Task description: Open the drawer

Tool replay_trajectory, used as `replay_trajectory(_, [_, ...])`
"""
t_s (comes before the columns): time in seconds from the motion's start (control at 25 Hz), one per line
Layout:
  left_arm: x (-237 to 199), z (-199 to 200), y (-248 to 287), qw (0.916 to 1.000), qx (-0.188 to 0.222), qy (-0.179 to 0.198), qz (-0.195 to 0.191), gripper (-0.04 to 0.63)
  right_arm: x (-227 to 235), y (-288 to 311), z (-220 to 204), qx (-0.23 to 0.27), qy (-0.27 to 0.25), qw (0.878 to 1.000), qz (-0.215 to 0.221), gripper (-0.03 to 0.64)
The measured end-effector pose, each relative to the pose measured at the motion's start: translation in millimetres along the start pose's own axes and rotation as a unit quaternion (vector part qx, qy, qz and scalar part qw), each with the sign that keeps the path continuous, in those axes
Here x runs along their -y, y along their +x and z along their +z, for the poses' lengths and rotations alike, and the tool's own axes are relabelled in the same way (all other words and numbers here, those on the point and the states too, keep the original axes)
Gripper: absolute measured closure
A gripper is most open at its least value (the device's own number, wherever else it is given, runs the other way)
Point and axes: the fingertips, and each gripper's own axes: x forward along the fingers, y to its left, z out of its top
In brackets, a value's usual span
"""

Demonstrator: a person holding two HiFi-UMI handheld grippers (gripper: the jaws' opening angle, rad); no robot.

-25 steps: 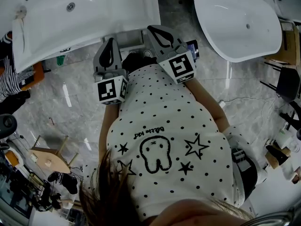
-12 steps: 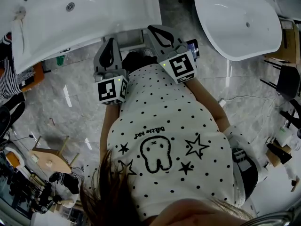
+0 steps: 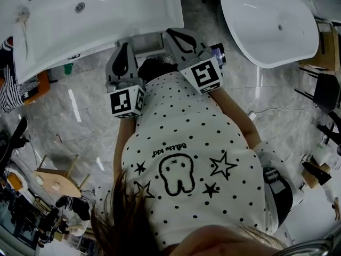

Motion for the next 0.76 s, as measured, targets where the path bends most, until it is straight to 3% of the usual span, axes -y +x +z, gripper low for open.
replay_trajectory(0.76, [-3.6, 0.3, -3.8, 1.0000, 0.004, -0.004, -0.003, 0.591, -3.6, -1.8, 0.9, -0.001, -0.003, 1.000, -0.008, 0.603])
